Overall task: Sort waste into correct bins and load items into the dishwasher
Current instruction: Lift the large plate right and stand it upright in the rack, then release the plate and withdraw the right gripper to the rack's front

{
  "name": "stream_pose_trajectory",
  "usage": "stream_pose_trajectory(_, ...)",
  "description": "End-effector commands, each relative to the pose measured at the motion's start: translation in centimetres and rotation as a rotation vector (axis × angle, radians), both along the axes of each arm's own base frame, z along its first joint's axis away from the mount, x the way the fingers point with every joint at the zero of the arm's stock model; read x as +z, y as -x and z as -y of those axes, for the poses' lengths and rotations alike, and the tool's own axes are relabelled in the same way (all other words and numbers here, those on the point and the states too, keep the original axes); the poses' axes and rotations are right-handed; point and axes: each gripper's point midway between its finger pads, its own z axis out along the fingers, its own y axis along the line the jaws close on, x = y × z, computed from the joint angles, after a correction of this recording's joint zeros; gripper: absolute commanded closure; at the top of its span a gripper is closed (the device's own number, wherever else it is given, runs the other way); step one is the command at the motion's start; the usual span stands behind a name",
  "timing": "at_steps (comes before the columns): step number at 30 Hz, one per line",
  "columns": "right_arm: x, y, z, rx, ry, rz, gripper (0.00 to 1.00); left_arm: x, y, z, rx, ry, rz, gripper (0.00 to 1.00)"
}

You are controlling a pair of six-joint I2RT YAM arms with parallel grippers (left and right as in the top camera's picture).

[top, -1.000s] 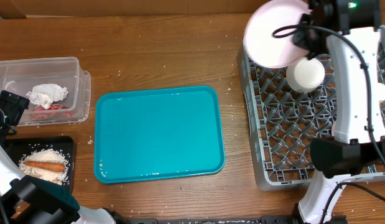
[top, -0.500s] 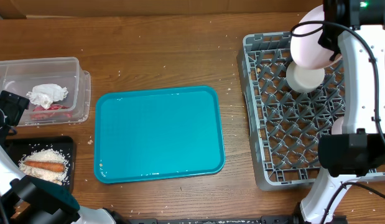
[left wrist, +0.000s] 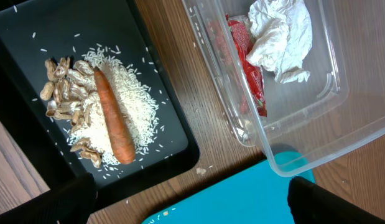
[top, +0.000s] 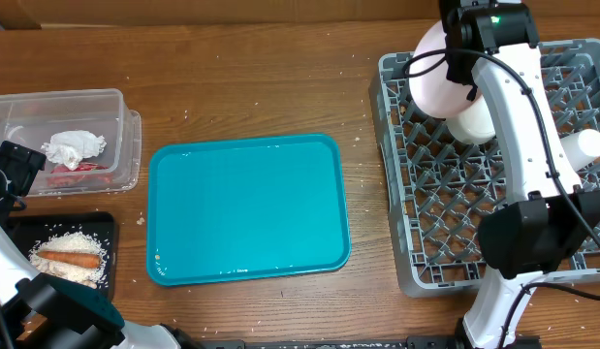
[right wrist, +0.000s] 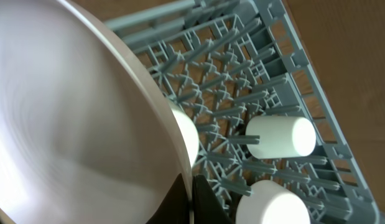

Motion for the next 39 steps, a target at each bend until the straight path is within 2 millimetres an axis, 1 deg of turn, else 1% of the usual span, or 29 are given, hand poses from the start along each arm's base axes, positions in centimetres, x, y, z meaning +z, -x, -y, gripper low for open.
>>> stream_pose_trajectory(1, 0.6, 0.3, 0.8, 0.008, 0.040, 0.001, 0.96, -0.3, 0.1, -0.2, -0.007, -0.005, -0.014, 0.00)
stream_pose_trajectory(4, -0.9, 0.4, 0.3, 0.020, 0.015, -0.026, 0.96, -0.3, 0.1, -0.2, -0.007, -0.005, -0.014, 0.00)
stream_pose_trajectory(7, -2.2, 1.1, 1.1, 0.006, 0.069, -0.070, 0.96, -0.3, 0.1, -0.2, -0.007, -0.005, -0.014, 0.00)
stream_pose_trajectory(9, -2.4, 1.3, 1.4, 0.000, 0.095, -0.081, 0.96, -0.3, 0.1, -0.2, -0.007, -0.005, -0.014, 0.00)
stream_pose_trajectory(15, -1.4, 1.3, 2.4, -0.022, 0.171, -0.068, 0.96, -0.3, 0.1, -0.2, -0.007, -0.005, -0.014, 0.00)
stream_pose_trajectory(18, -0.5, 1.6, 3.2, -0.038, 0.224, -0.062, 0.96, -0.3, 0.1, -0.2, -0.007, -0.005, -0.014, 0.00)
stream_pose_trajectory(21, 0.3, 1.8, 3.3, -0.042, 0.227, -0.043, 0.96, -0.3, 0.1, -0.2, -0.007, -0.005, -0.014, 0.00)
stream_pose_trajectory(22, 0.5, 1.8, 3.2, -0.041, 0.221, -0.035, 0.96, -0.3, 0.1, -0.2, -0.007, -0.005, -0.014, 0.00)
stream_pose_trajectory(24, 0.1, 1.8, 2.6, -0.027, 0.172, -0.034, 0.96, -0.3, 0.1, -0.2, -0.007, -0.005, -0.014, 0.00)
stream_pose_trajectory(26, -0.7, 1.7, 1.8, -0.008, 0.108, -0.044, 0.96, -0.3, 0.1, -0.2, -0.007, -0.005, -0.014, 0.00)
stream_pose_trajectory(27, -1.5, 1.7, 0.8, 0.012, 0.041, -0.054, 0.96, -0.3, 0.1, -0.2, -0.007, -0.005, -0.014, 0.00)
stream_pose_trajectory(28, -2.1, 1.6, -0.1, 0.031, -0.023, -0.061, 0.93, -0.3, 0.1, -0.2, -0.007, -0.005, -0.014, 0.00)
stream_pose_trajectory(29, -2.5, 1.6, -0.8, 0.045, -0.069, -0.064, 0.90, -0.3, 0.1, -0.2, -0.007, -0.005, -0.014, 0.00)
stream_pose_trajectory(30, -2.8, 1.5, -1.9, 0.066, -0.139, -0.066, 0.87, -0.3, 0.1, -0.2, -0.007, -0.005, -0.014, 0.00)
stream_pose_trajectory(31, -2.8, 1.5, -2.8, 0.084, -0.194, -0.065, 0.82, -0.3, 0.1, -0.2, -0.007, -0.005, -0.014, 0.00)
stream_pose_trajectory(32, -2.5, 1.5, -3.8, 0.104, -0.258, -0.058, 0.70, -0.3, 0.1, -0.2, -0.007, -0.005, -0.014, 0.00)
stream_pose_trajectory(33, -2.1, 1.6, -4.4, 0.115, -0.289, -0.054, 0.60, -0.3, 0.1, -0.2, -0.007, -0.006, -0.014, 0.00)
stream_pose_trajectory(34, -1.6, 1.7, -4.9, 0.126, -0.320, -0.046, 0.55, -0.3, 0.1, -0.2, -0.007, -0.005, -0.014, 0.00)
stream_pose_trajectory(35, -0.4, 1.9, -5.7, 0.147, -0.373, -0.028, 0.45, -0.3, 0.1, -0.2, -0.007, -0.005, -0.014, 0.00)
stream_pose_trajectory(36, 0.5, 2.1, -6.3, 0.161, -0.405, -0.012, 0.31, -0.3, 0.1, -0.2, -0.007, -0.006, -0.014, 0.00)
stream_pose_trajectory(37, 2.6, 2.6, -7.5, 0.197, -0.480, 0.023, 0.00, -0.3, 0.1, -0.2, -0.007, -0.005, -0.014, 0.00)
stream_pose_trajectory(39, 4.6, 3.6, -8.5, 0.228, -0.542, 0.047, 0.00, -0.3, 0.1, -0.2, -0.007, -0.005, -0.014, 0.00)
